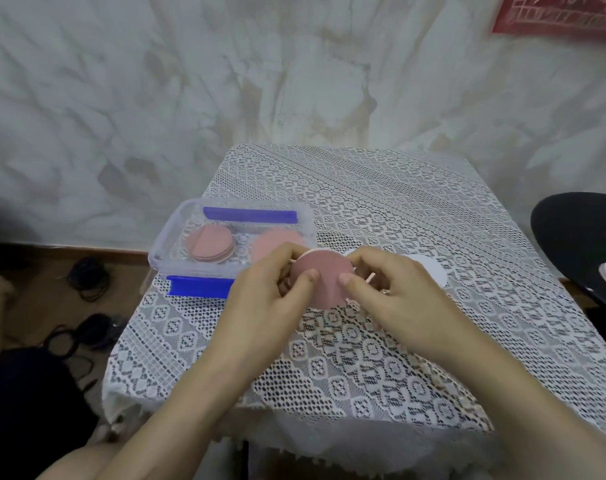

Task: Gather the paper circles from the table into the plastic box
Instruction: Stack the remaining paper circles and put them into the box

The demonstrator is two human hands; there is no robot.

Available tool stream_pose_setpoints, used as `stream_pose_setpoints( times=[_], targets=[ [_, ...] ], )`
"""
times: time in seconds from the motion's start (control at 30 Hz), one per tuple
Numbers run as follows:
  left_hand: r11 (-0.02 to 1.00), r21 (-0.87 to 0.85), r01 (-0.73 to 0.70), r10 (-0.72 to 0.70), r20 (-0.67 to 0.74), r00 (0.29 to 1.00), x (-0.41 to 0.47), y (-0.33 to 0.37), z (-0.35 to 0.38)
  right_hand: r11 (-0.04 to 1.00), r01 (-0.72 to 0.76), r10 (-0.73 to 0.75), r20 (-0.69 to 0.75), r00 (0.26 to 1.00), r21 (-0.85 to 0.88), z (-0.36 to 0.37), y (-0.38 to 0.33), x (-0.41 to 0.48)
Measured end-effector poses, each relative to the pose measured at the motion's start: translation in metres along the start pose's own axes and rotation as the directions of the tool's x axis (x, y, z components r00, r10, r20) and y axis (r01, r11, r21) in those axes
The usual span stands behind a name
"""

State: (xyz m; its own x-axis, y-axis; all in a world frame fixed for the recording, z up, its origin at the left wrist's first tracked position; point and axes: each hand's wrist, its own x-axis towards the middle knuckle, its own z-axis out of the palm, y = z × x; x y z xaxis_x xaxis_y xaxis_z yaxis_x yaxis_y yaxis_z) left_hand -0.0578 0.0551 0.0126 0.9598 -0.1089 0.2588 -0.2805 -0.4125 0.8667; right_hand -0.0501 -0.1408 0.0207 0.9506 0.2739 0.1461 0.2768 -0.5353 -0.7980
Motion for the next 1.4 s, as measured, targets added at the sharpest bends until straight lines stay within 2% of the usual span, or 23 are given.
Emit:
stream_pose_setpoints(
  times=[0.2,0.33,0.53,0.7,0.8,0.93,1.07,1.27,1.4],
  targets=[
    [0.994,-0.07,0.087,-0.095,-0.111,0.989,0.013,-0.018,-0.049,0.999,0.036,-0.036,0.054,0.998,0.004,0.022,-0.034,0.045],
    [0.991,-0.046,0.125,-0.132,-0.216,0.967,0.022,-0.034,-0.083,1.0,0.009,-0.011,0.075,0.997,0.025,0.042,-0.052,0.085],
    [0.923,0.29,0.255,-0.133,-0.382,0.915,0.024,-0.05,-0.12,0.999,-0.031,0.033,0.15,0.988,-0.016,0.074,-0.067,0.135],
    [0.862,0.388,0.325,-0.198,-0.333,0.922,0.028,-0.061,-0.128,0.968,0.024,0.03,0.206,0.978,-0.252,0.093,-0.071,0.162],
    [0.872,0.37,0.319,-0.206,-0.313,0.927,0.028,-0.062,-0.126,0.89,0.087,0.024,0.235,0.972,-0.448,0.103,-0.069,0.172],
    [0.871,0.375,0.318,-0.205,-0.312,0.928,0.028,-0.065,-0.126,0.761,0.187,-0.029,0.255,0.966,-0.621,0.113,-0.061,0.178],
    [0.871,0.375,0.318,-0.202,-0.316,0.927,0.027,-0.067,-0.125,0.707,0.232,-0.015,0.314,0.949,-0.668,0.114,-0.059,0.183],
    [0.874,0.368,0.318,-0.196,-0.332,0.923,0.027,-0.072,-0.124,0.722,0.222,0.091,0.408,0.908,-0.655,0.104,-0.072,0.176],
    [0.875,0.366,0.317,-0.199,-0.325,0.925,0.026,-0.075,-0.123,0.675,0.247,0.063,0.389,0.919,-0.695,0.115,-0.067,0.177]
  ],
)
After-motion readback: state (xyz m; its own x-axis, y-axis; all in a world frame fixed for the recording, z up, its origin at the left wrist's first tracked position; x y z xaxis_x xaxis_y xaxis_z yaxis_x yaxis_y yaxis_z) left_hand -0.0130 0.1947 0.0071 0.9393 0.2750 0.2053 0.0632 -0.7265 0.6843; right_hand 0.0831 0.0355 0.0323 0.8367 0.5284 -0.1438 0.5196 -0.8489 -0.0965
